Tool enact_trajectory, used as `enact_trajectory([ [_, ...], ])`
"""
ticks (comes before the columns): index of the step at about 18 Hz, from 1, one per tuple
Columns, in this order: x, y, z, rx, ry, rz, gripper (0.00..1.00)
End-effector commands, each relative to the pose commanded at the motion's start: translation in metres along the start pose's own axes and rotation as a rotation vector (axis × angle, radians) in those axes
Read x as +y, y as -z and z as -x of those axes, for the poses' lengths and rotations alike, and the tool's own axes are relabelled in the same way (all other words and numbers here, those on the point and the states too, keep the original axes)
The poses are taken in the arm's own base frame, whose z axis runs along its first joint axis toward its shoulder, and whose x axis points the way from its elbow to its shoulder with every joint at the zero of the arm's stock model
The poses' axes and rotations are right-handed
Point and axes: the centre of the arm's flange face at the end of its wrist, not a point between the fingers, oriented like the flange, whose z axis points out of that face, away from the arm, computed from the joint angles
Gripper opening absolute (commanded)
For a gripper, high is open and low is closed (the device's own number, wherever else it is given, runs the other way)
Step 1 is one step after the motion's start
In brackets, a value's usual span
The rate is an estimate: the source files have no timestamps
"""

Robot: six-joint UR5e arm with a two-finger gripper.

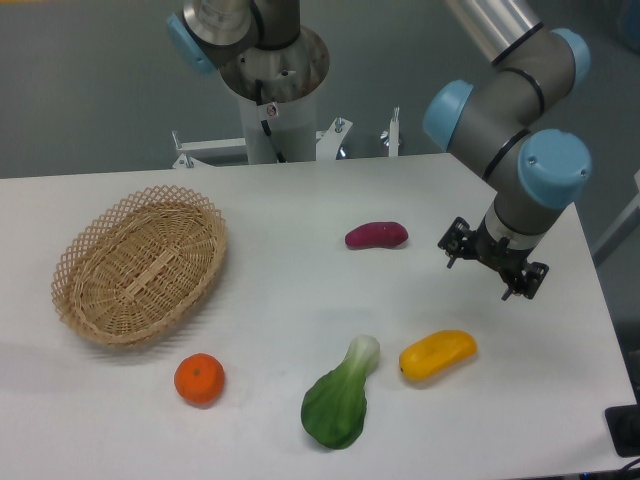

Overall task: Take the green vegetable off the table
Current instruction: 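Move the open gripper toward the green bok choy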

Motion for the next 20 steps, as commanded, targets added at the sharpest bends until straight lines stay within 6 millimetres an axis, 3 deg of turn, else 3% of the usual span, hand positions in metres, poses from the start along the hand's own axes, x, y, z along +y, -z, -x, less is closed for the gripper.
enact_trajectory([
  [11,-0.008,-0.006,-0.002,0.012,0.094,-0.009,1.00],
  [20,-0.069,-0.012,-0.028,0.019,0.148,-0.059,1.00],
])
